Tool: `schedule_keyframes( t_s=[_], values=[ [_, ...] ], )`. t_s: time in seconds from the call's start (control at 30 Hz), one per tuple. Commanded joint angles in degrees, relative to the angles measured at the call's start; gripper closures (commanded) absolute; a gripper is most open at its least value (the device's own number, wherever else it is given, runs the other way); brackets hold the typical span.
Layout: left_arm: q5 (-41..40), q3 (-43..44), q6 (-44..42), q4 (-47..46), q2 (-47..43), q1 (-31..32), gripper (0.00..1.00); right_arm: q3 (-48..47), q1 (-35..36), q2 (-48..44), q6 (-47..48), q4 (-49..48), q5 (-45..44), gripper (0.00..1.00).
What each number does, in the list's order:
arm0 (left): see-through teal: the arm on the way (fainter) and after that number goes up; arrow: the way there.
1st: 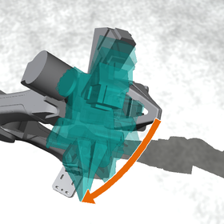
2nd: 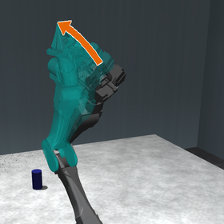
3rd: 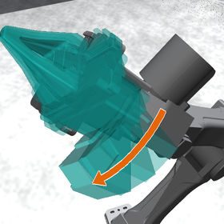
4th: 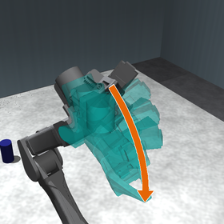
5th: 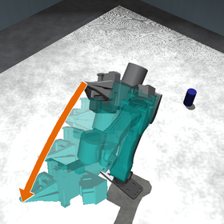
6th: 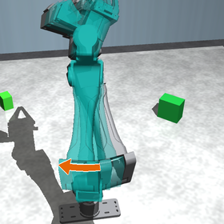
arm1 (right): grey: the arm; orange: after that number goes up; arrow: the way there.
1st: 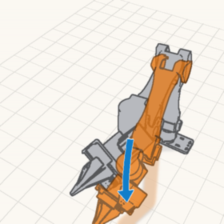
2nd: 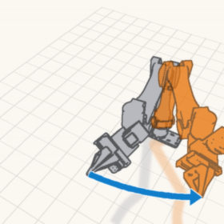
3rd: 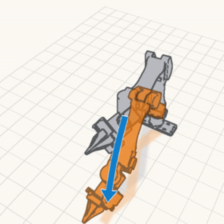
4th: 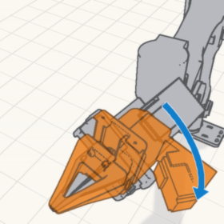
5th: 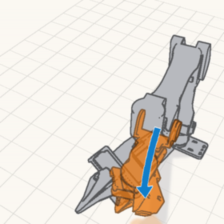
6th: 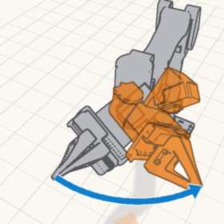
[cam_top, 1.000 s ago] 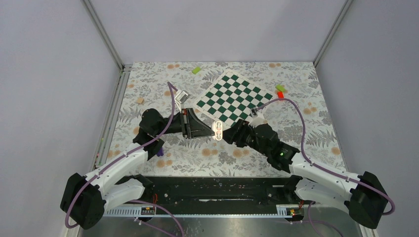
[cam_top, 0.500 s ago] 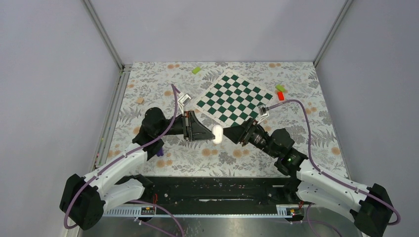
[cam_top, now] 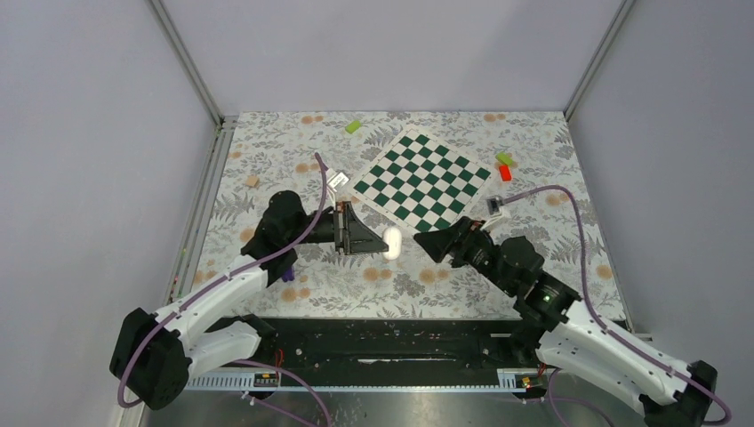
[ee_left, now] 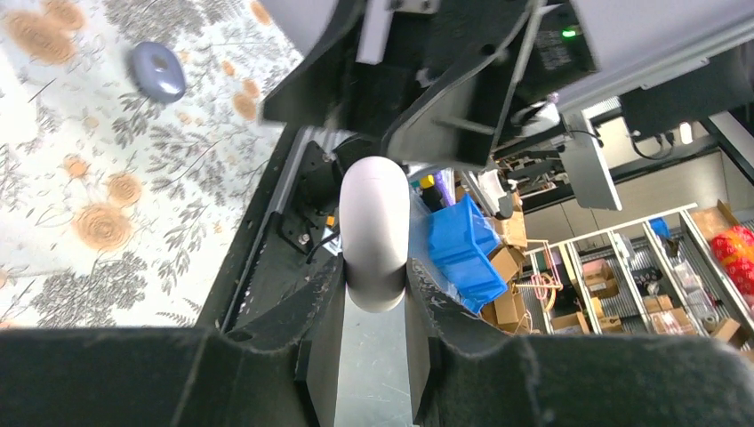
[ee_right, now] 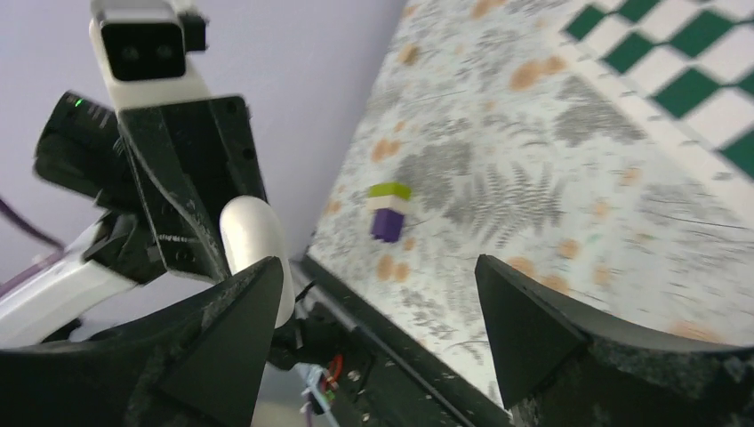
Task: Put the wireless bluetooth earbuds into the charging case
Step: Place the charging case with the earbuds at the center of the board.
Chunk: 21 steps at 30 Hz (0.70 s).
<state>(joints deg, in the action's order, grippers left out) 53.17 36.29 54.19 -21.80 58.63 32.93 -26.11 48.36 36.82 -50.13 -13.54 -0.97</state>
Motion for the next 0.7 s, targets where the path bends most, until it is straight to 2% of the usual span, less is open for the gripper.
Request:
schedule_keyframes(
  t_s=[0.0, 0.13, 0.23, 0.37, 0.53, 0.67],
  values=[
    [-3.04, -0.91, -4.63, 1.85, 1.93, -0.23, 1.0, -8.32, 0.27, -6.09, 5.07, 29.94, -21.34, 0.12],
    [-7.7, -2.01, -11.28, 7.29, 7.04, -0.23, 1.0, -12.45, 0.14, -6.7, 4.51, 49.7, -32.23, 0.01],
    [-9.36, -4.97, -9.63, 2.07, 13.43, -0.23, 1.0, -13.38, 0.16, -6.74, 2.6, 56.45, -35.08, 0.01],
    [-11.29, -7.19, -3.08, -10.27, 21.6, 0.95, 1.0, -10.97, 0.17, -9.02, 0.32, 57.4, -34.62, 0.01],
    [-16.39, -6.25, -4.38, -9.7, 30.79, 2.37, 1.0, -8.54, 0.11, -11.23, -0.91, 56.55, -33.67, 0.01],
    [-18.99, -5.59, -4.58, -10.78, 36.96, 2.88, 1.0, -8.73, 0.16, -8.7, -0.14, 55.41, -32.02, 0.01]
  ],
)
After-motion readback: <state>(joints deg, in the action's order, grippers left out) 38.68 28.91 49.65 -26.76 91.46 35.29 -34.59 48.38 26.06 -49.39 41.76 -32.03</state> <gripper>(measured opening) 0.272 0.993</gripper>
